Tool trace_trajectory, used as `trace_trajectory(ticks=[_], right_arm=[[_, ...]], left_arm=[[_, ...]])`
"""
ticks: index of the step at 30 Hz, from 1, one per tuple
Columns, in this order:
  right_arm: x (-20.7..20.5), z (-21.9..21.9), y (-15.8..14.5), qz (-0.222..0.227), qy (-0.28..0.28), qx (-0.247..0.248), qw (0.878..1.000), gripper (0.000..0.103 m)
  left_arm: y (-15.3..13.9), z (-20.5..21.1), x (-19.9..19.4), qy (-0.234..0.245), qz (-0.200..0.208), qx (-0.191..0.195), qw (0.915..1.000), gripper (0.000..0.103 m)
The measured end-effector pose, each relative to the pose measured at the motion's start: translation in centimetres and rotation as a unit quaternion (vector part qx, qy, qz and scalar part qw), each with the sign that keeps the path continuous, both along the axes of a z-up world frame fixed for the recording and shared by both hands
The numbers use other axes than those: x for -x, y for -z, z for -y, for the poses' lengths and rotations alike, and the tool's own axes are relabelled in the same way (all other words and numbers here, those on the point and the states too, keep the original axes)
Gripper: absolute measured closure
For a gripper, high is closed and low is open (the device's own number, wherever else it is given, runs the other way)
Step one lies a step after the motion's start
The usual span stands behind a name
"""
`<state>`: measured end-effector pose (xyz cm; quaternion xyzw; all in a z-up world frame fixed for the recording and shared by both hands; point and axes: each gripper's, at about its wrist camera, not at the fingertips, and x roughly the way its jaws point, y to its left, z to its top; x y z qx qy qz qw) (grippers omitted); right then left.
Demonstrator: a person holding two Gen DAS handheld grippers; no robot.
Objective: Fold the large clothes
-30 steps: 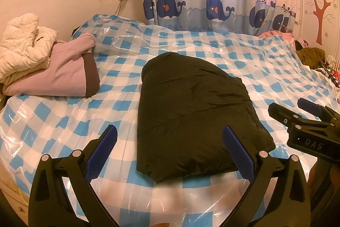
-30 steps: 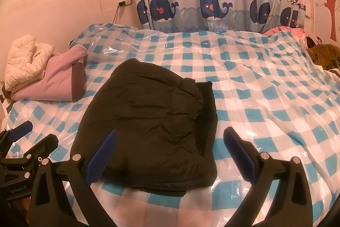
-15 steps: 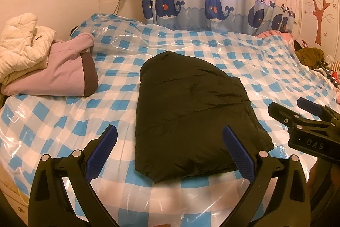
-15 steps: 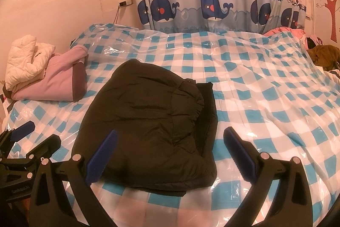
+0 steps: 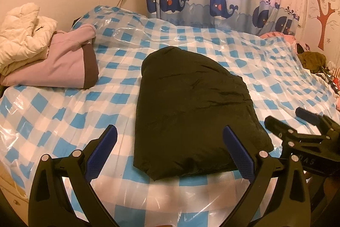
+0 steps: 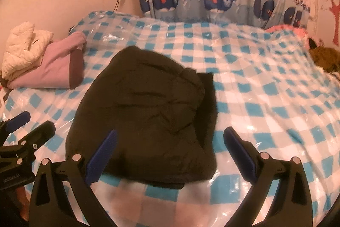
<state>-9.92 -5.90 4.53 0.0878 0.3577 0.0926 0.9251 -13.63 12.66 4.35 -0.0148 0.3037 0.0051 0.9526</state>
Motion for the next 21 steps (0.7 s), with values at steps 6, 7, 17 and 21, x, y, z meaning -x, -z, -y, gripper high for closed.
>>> trace_trajectory(ticks=[6, 7, 17, 21], right_arm=[[0.6, 0.3, -0.3, 0.007, -0.001, -0.001, 1.0, 0.007], [0.7, 0.4, -0.4, 0.008, 0.002, -0.001, 1.0, 0.007], [1.5, 2.2, -1.1, 0.001, 0.016, 0.01, 1.0, 0.007], [1.3, 2.4, -0.6, -0.033, 0.02, 0.029, 0.999, 0.007]], left_arm=[[0.1, -0.5, -0.4, 0.001, -0.011, 0.003, 0.9999, 0.007], [0.0, -0.5, -0.5, 0.001, -0.012, 0.003, 0.9999, 0.007], [0.0, 0.0, -0.1, 0.01, -0.018, -0.005, 0.9998, 0.007], [-0.1, 0.3, 0.1, 0.014, -0.023, -0.007, 0.9996, 0.007]])
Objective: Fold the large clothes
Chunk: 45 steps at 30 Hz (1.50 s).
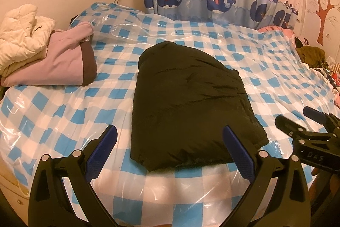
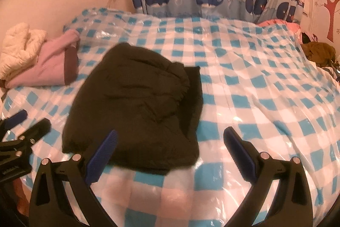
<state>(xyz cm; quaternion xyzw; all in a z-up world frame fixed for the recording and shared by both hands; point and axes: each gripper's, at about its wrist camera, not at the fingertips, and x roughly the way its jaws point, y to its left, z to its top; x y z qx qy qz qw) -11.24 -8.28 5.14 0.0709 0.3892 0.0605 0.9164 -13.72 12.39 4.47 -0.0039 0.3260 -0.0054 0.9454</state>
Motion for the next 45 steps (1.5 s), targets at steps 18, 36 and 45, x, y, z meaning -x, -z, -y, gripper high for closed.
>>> trace_trajectory(ticks=[18, 36, 45], right_arm=[[0.4, -0.1, 2.5, -0.081, -0.007, 0.027, 0.996, 0.007], [0.2, -0.7, 1.8, -0.083, -0.018, 0.033, 0.996, 0.007], [0.2, -0.7, 1.9, -0.083, -0.018, 0.032, 0.996, 0.007]], left_arm=[[3.2, 0.9, -1.9, 0.02, -0.097, -0.034, 0.9945, 0.007], [2.8, 0.0, -1.8, 0.02, -0.106, 0.022, 0.9939, 0.007], [2.3, 0.6, -1.3, 0.004, -0.096, -0.017, 0.9952, 0.007]])
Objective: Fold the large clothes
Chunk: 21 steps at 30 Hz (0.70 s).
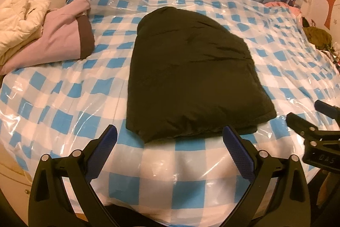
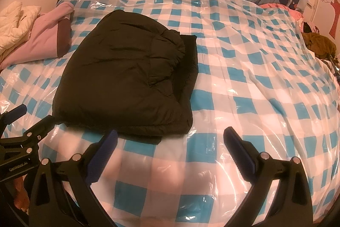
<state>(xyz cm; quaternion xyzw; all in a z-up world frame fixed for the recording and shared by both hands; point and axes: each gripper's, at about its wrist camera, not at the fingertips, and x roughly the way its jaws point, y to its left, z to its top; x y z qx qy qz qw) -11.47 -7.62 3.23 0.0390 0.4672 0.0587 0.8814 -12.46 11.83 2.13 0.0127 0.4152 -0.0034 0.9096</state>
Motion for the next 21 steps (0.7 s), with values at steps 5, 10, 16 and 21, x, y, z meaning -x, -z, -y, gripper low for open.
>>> trace_trajectory(ticks=[5, 10, 16, 21], right_arm=[[0.1, 0.0, 0.0, -0.001, 0.0, -0.003, 1.0, 0.007], [0.2, -0.1, -0.1, -0.001, 0.0, -0.003, 1.0, 0.007], [0.6, -0.3, -0.3, 0.002, 0.003, -0.007, 1.0, 0.007], [1.2, 0.0, -0.3, 0.004, 0.007, -0.009, 1.0, 0.007]], left_arm=[[-1.0, 0.8, 1.0, 0.015, 0.036, -0.006, 0.9992, 0.008], [-1.5, 1.3, 1.3, 0.023, 0.046, -0.006, 0.9986, 0.008], [-0.8, 2.2, 1.0, 0.047, 0.016, 0.012, 0.9987, 0.007], [-0.8, 2.9, 1.4, 0.053, 0.019, 0.004, 0.9984, 0.007]])
